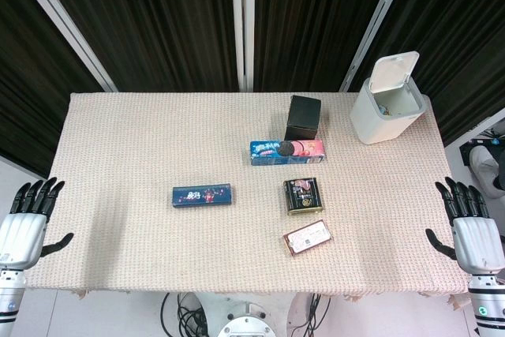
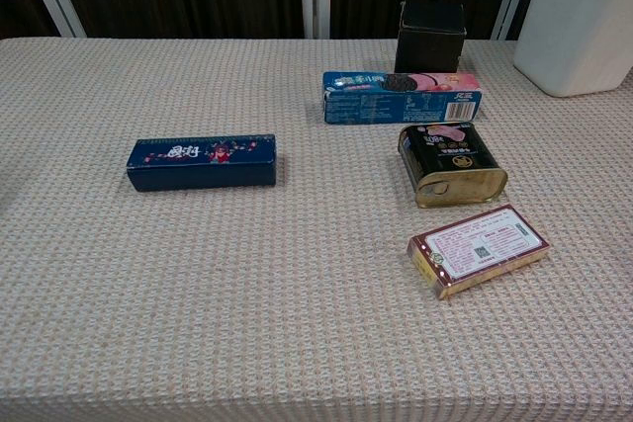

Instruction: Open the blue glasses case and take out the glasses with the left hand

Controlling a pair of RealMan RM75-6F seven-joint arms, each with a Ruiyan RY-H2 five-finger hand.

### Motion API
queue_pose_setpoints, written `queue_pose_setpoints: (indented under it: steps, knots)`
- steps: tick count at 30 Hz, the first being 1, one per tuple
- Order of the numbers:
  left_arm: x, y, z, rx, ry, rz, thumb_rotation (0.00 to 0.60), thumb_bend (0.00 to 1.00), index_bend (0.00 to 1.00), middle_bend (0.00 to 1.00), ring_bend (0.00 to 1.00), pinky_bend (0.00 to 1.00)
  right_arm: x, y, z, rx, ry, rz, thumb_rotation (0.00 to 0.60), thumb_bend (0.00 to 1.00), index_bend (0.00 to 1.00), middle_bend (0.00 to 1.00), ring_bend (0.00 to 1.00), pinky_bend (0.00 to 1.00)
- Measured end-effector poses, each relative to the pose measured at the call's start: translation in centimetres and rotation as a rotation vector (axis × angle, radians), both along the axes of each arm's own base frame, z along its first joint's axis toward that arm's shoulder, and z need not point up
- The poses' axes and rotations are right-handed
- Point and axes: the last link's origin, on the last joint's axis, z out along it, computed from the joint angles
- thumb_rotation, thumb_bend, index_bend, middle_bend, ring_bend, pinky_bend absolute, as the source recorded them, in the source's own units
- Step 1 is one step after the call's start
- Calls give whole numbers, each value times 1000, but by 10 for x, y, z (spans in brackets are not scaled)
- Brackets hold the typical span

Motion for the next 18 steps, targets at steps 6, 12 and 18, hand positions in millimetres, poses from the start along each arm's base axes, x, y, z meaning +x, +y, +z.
queue_pose_setpoints:
  steps: [6,12,18]
  knots:
    - [0,5,1,2,-14,-7,600,149,54,16,0,0,1,-1,4,-18,4,4,600,200,0,0,0,0]
    - [4,9,-3,-21,-16,-21,600,149,66,16,0,0,2,-1,7,-34,2,11,600,200,0,0,0,0]
    - [19,20,-11,-68,-27,-92,600,154,109,79,4,90,0,0,8,-26,9,3,600,200,0,0,0,0]
